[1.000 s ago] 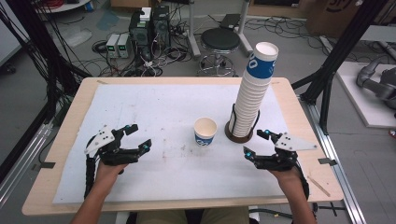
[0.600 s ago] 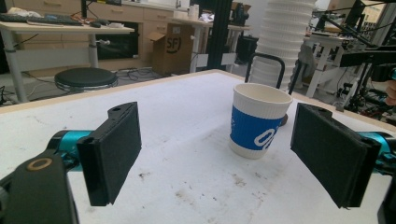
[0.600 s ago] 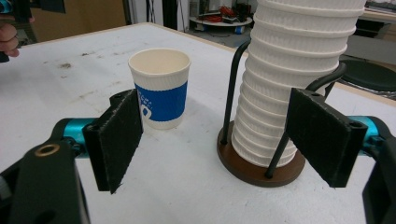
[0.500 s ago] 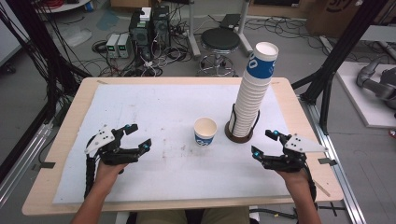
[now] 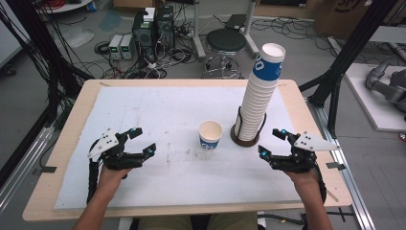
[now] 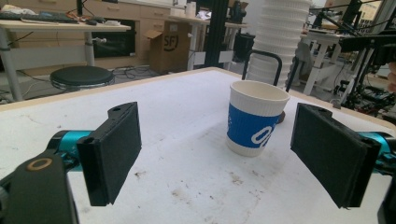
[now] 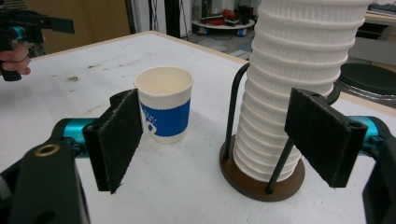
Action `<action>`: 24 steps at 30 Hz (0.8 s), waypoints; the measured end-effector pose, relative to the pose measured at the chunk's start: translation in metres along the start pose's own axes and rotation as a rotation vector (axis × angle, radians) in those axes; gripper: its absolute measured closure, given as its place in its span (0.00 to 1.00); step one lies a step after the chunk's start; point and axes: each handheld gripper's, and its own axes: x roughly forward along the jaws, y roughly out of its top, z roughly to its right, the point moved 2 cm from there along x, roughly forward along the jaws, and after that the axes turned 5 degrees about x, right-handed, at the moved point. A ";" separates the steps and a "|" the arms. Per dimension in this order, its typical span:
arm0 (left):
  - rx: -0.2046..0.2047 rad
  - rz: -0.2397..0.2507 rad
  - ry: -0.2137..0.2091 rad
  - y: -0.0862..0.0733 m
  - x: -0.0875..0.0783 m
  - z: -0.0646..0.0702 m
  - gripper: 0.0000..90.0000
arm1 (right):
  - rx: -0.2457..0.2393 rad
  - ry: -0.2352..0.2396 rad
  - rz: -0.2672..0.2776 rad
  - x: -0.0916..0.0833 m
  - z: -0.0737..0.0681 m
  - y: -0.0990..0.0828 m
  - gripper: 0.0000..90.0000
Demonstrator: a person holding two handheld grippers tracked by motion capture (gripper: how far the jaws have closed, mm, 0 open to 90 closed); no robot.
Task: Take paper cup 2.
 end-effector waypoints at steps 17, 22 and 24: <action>-0.005 -0.006 -0.012 0.000 0.003 0.003 0.18 | -0.040 0.021 -0.009 -0.009 0.006 0.090 0.22; -0.008 -0.005 -0.016 0.000 0.003 0.003 0.18 | -0.056 0.005 0.002 -0.008 0.012 0.117 0.22; -0.009 -0.002 -0.016 0.000 0.003 0.003 0.18 | -0.043 0.001 0.000 -0.007 0.015 0.125 0.22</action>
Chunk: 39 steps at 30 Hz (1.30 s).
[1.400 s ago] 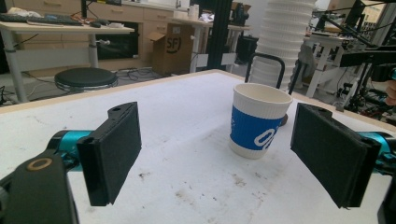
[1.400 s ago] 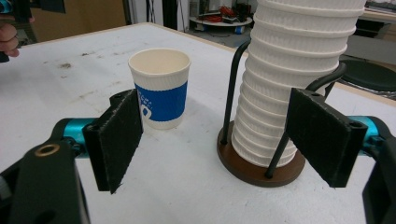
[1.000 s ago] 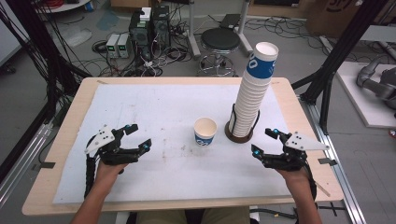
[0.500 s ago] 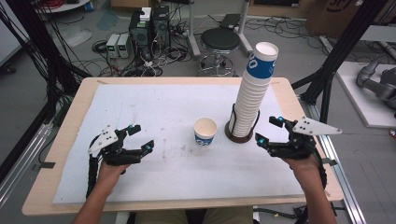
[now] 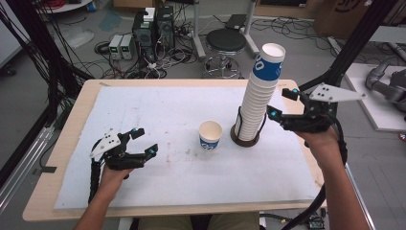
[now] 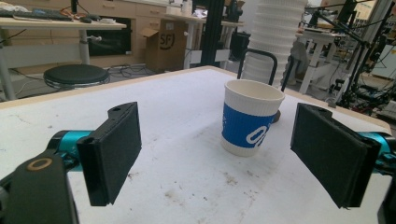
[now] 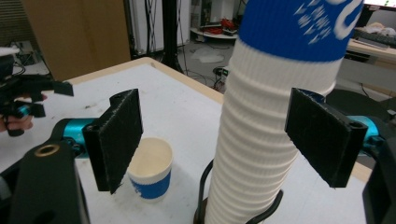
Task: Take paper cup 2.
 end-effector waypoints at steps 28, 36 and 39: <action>-0.007 -0.002 -0.004 0.000 0.000 -0.001 0.18 | 0.080 -0.046 -0.019 0.034 0.038 0.070 0.22; -0.012 0.002 0.000 0.000 0.000 -0.002 0.18 | 0.082 -0.064 -0.041 0.047 0.041 0.077 0.21; -0.012 0.000 0.001 0.000 -0.001 -0.002 0.18 | 0.087 -0.068 -0.036 0.048 0.042 0.079 0.21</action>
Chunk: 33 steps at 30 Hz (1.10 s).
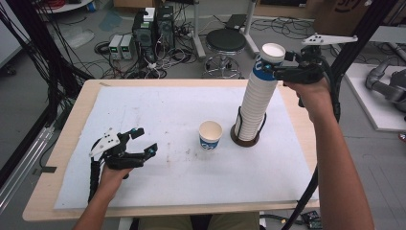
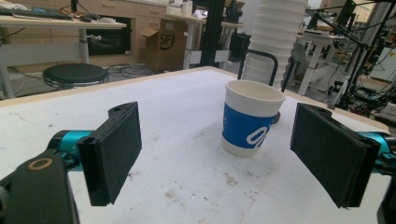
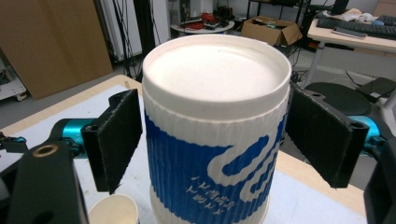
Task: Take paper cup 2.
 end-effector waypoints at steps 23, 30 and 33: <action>0.001 -0.002 0.003 0.000 0.000 -0.001 0.18 | -0.021 0.007 0.071 -0.008 0.000 0.013 0.32; 0.002 -0.006 -0.002 0.000 0.000 -0.001 0.18 | -0.008 0.003 0.121 -0.022 -0.004 0.026 0.32; 0.002 -0.006 -0.001 0.000 0.000 0.000 0.18 | -0.010 0.001 0.151 -0.028 -0.005 0.030 0.32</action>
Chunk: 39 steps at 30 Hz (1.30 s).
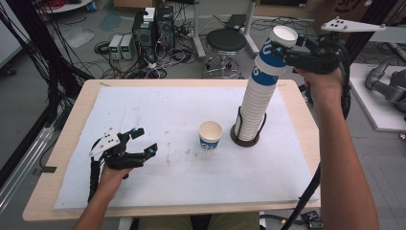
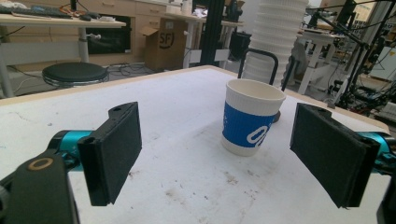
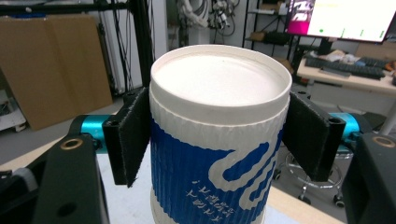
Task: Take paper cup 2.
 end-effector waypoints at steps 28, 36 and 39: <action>0.010 0.002 -0.023 -0.001 0.002 0.003 0.19 | -0.088 0.022 0.113 -0.073 -0.025 -0.005 0.33; 0.006 0.007 -0.034 -0.001 0.003 0.004 0.18 | -0.091 0.080 0.110 -0.088 -0.039 -0.032 0.33; 0.008 0.008 -0.035 -0.001 0.003 0.005 0.18 | -0.089 0.101 0.088 -0.087 -0.043 -0.053 0.33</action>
